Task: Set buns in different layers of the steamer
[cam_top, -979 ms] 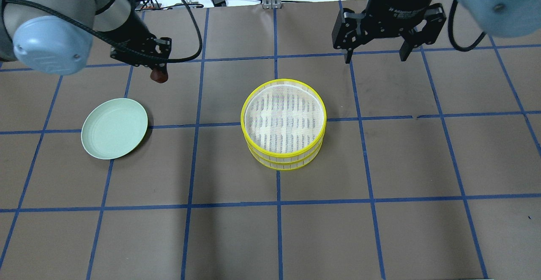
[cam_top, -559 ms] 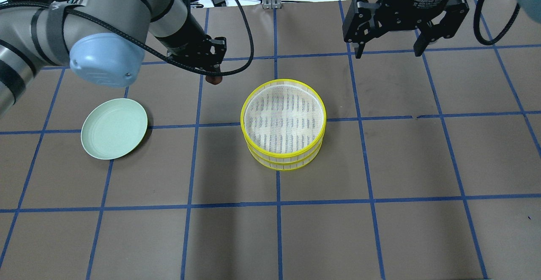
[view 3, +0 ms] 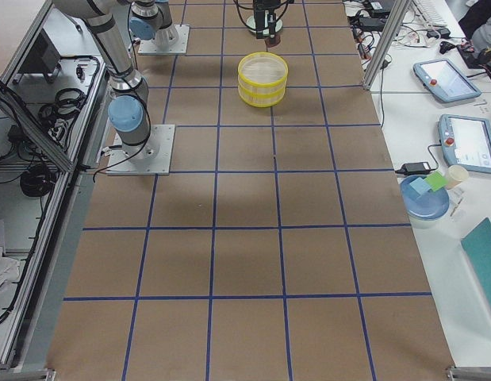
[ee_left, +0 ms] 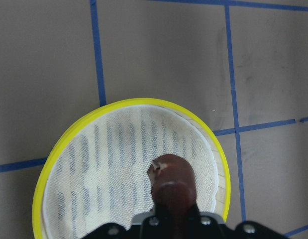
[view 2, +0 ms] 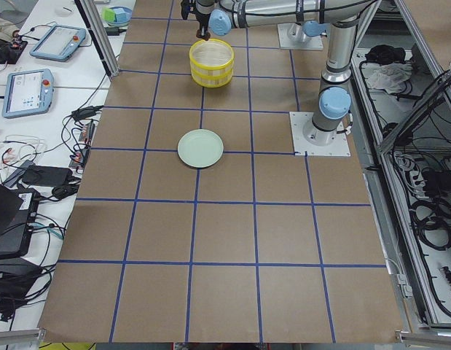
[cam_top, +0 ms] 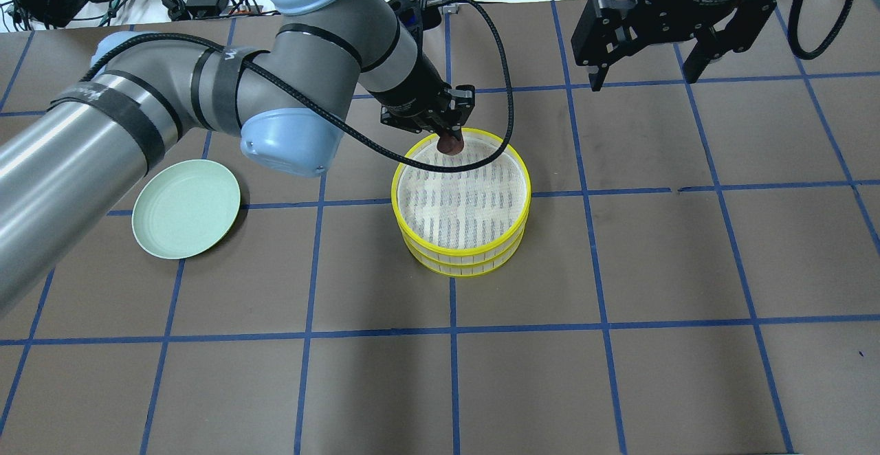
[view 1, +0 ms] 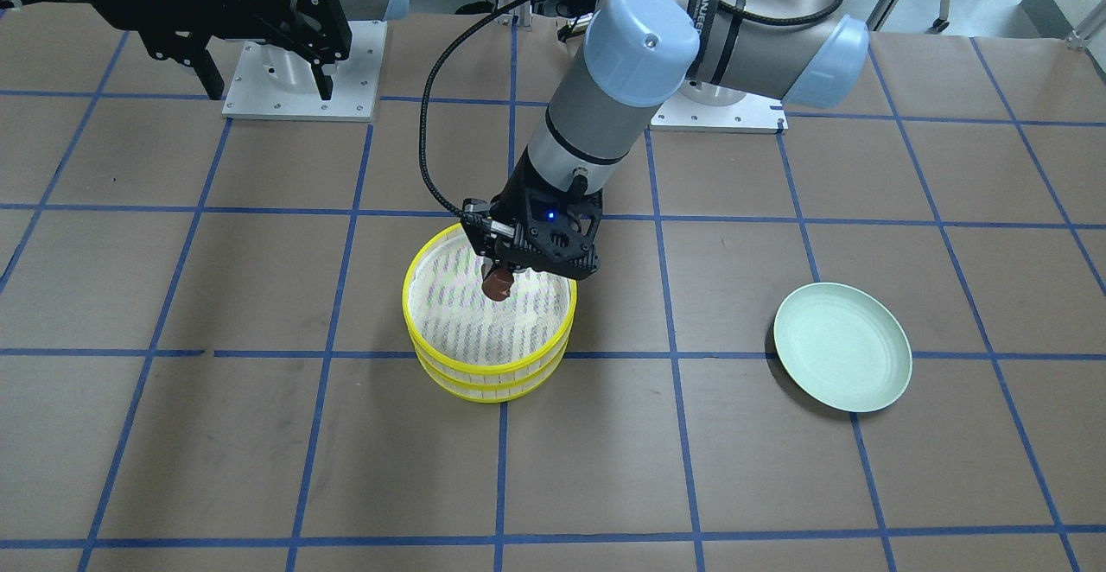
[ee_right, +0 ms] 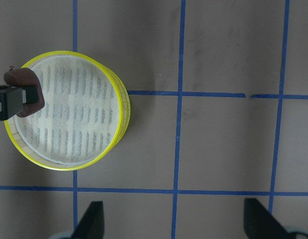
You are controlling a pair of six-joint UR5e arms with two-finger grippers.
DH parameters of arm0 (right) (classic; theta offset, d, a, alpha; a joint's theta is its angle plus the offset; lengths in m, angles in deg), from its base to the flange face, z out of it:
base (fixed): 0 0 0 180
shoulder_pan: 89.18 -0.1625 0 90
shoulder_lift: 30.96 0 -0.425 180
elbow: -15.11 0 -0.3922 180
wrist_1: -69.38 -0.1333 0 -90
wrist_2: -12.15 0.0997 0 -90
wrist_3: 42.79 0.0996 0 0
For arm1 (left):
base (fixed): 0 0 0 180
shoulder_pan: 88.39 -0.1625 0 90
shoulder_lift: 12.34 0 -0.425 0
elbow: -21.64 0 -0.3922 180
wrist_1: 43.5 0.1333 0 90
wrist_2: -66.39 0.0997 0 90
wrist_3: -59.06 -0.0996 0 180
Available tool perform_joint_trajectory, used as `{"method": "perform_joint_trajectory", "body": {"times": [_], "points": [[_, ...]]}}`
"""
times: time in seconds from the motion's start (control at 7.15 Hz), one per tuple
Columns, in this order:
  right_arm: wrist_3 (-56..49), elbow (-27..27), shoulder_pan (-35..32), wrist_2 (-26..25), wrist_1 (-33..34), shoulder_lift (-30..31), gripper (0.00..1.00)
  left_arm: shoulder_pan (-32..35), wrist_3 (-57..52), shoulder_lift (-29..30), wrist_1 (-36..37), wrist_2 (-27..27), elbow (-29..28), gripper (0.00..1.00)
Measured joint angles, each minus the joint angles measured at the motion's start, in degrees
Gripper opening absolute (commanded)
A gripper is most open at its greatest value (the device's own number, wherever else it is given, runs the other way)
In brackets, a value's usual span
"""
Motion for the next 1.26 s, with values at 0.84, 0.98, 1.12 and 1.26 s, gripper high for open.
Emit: {"method": "perform_joint_trajectory", "body": {"times": [0.84,0.98,1.12,1.26], "points": [[-0.32,0.36,0.05,0.09,0.03,0.01,1.0,0.15,-0.73,-1.58,-1.61,2.78,-0.24,1.0],[-0.33,0.72,0.05,0.05,0.03,0.07,1.0,-1.03,-2.56,-2.48,-4.03,6.61,-0.56,1.0],[-0.33,1.02,0.05,0.1,0.12,0.19,1.0,-3.52,-6.24,-3.79,-6.76,9.46,-0.86,1.0],[-0.33,1.15,0.07,0.26,0.19,0.23,1.0,-7.24,-9.44,-5.57,-10.3,10.75,-1.54,1.0]]}}
